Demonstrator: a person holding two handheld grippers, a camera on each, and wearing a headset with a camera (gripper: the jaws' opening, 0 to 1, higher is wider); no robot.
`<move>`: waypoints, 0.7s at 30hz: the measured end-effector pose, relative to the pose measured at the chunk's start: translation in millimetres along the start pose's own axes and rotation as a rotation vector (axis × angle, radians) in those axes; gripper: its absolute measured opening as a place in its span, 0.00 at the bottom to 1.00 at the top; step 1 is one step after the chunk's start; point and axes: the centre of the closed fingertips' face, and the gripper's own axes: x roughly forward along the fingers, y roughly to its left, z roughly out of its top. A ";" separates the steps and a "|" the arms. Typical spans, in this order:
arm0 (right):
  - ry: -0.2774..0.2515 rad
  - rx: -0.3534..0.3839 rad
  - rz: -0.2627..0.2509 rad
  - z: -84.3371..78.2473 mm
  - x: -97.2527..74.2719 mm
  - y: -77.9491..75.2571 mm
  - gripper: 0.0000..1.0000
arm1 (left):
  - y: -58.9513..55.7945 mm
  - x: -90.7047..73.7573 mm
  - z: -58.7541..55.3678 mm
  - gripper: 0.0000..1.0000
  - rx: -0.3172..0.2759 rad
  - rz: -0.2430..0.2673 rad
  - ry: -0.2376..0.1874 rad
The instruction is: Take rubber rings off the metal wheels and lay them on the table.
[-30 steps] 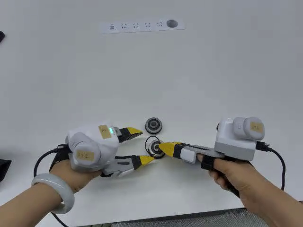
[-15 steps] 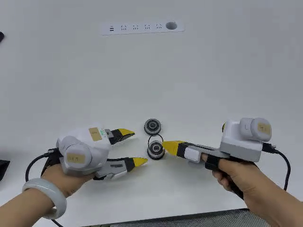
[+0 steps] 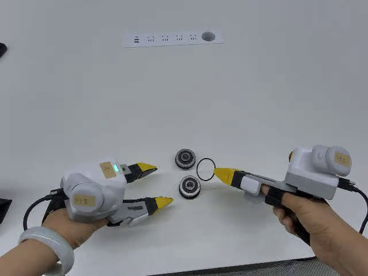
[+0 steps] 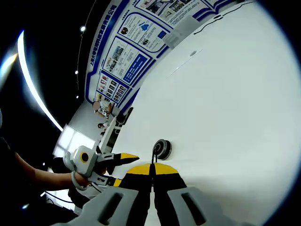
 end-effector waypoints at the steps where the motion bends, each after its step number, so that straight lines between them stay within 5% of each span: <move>1: -0.005 0.003 -0.006 1.5 -1.3 -1.8 0.02 | 0.6 -0.5 -0.6 0.45 -0.001 0.004 0.001; 21: -0.004 0.043 -0.088 -1.1 -2.4 -31.9 0.02 | 4.9 -5.2 -1.7 0.43 -0.035 0.028 -0.003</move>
